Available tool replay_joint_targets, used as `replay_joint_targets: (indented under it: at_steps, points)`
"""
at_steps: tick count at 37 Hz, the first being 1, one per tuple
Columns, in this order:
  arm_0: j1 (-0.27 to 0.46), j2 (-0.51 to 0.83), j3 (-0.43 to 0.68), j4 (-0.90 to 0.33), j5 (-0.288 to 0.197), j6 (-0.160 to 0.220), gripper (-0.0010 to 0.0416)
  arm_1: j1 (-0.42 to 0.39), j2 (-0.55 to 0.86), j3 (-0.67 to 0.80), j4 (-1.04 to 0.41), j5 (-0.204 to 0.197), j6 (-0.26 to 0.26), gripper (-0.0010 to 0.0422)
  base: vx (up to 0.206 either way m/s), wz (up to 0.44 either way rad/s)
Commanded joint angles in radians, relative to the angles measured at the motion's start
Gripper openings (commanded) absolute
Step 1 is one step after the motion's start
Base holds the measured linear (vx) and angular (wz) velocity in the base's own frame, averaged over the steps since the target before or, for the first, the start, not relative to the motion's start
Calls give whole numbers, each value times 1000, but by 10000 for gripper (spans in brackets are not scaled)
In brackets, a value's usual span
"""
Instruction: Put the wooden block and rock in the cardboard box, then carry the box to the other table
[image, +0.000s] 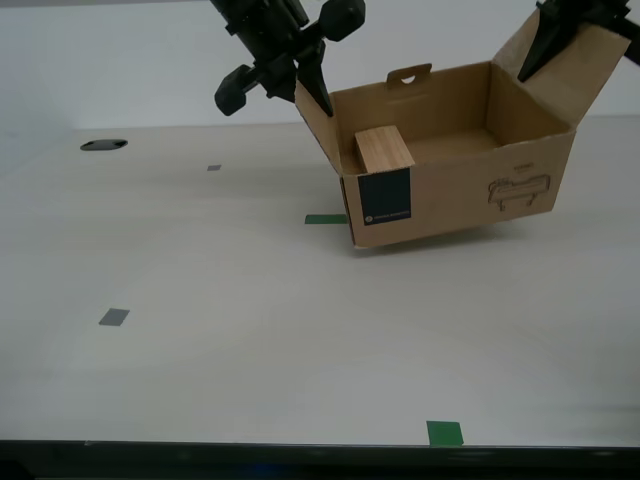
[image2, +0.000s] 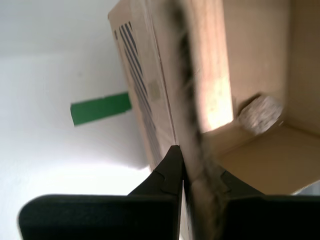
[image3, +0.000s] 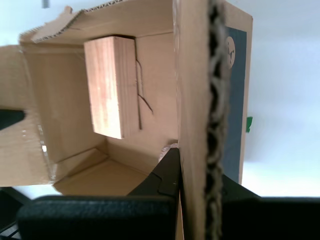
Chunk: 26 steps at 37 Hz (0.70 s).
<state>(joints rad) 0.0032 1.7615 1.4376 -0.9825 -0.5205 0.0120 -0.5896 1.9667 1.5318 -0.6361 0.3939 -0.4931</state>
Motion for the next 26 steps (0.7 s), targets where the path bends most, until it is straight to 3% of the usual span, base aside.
replay_joint_targets:
  at_steps: [1,7,13,26]
  points:
    - [1,-64,-1,-24,-10,8,-1,-4,-38,2,-32,11,25,-1,0,0]
    - [2,-168,-41,-24,-5,42,-1,-5,-92,2,-40,13,34,-1,0,0]
    - [3,-246,-122,-25,-5,58,-1,-14,-108,2,-85,68,64,-1,0,0]
    - [3,-373,-344,3,-4,59,-1,-82,-108,2,-130,68,129,-1,0,0]
